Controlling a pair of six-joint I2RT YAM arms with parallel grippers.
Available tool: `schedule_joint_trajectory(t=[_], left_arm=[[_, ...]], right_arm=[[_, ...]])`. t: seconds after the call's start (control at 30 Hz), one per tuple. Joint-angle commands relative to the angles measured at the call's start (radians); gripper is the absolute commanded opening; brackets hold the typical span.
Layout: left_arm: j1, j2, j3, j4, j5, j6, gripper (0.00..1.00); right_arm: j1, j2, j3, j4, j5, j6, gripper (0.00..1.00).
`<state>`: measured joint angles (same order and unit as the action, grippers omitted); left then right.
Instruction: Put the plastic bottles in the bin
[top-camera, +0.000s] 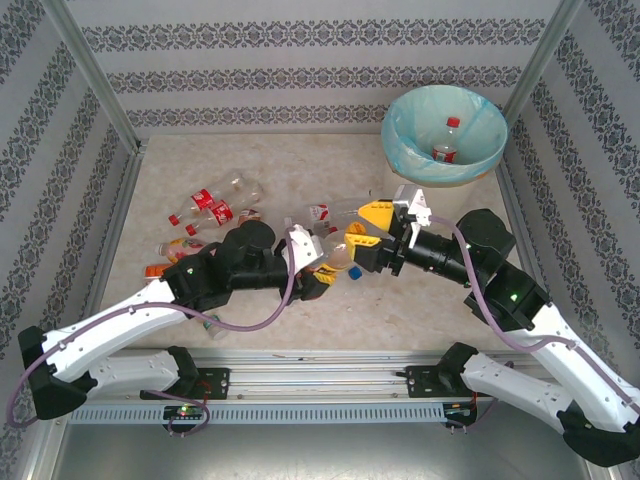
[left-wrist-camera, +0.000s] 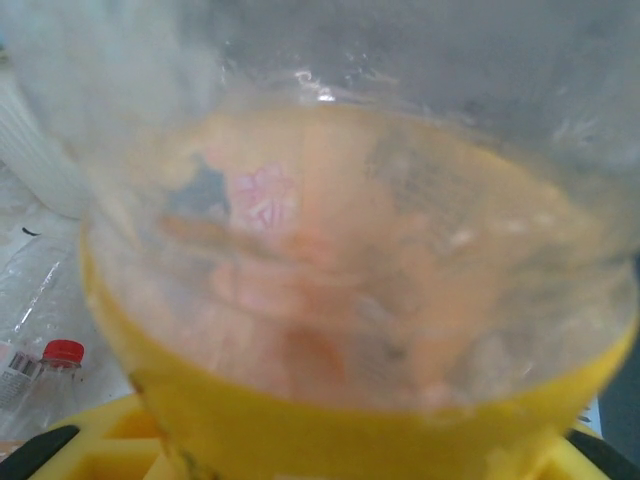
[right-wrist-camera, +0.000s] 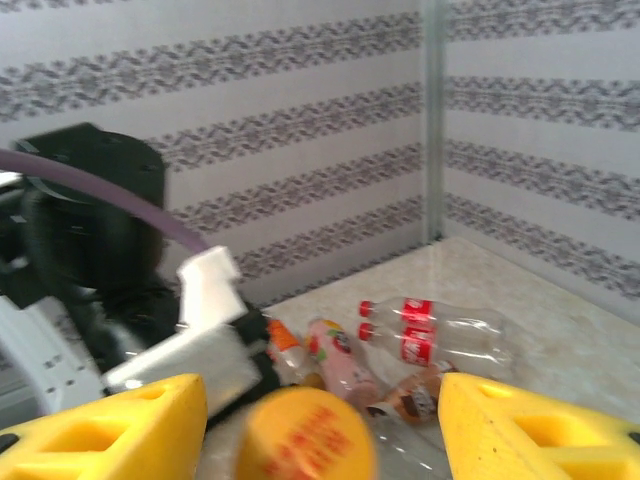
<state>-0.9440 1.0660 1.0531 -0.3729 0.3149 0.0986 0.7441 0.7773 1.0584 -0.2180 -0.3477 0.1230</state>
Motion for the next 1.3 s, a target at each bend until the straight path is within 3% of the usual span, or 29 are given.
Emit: schedule_joint_trajectory(t=[0.0, 0.17, 0.43, 0.77, 1.03, 1.17, 1.27], left_arm=[[-0.016, -0.031, -0.021, 0.058, -0.012, 0.014, 0.0], [-0.016, -0.034, -0.028, 0.071, -0.002, 0.011, 0.0], [-0.019, -0.03, -0.017, 0.066, 0.004, 0.019, 0.0], [-0.027, -0.044, -0.026, 0.06, -0.014, 0.019, 0.0], [-0.028, -0.045, -0.025, 0.079, -0.016, 0.021, 0.0], [-0.028, -0.049, -0.025, 0.081, -0.023, 0.023, 0.0], [-0.028, -0.057, -0.028, 0.089, -0.04, 0.023, 0.0]], right_arm=[[0.01, -0.056, -0.009, -0.004, 0.118, -0.029, 0.64], [0.01, -0.078, -0.024, -0.002, 0.119, -0.029, 0.62], [0.013, 0.0, -0.004, 0.037, -0.078, 0.026, 0.58], [0.016, 0.039, 0.012, 0.052, -0.111, 0.029, 0.44], [0.018, 0.052, 0.011, 0.042, -0.144, 0.031, 0.42], [0.018, 0.069, 0.02, 0.041, -0.154, 0.025, 0.3], [0.018, 0.076, 0.029, 0.039, -0.15, 0.015, 0.27]])
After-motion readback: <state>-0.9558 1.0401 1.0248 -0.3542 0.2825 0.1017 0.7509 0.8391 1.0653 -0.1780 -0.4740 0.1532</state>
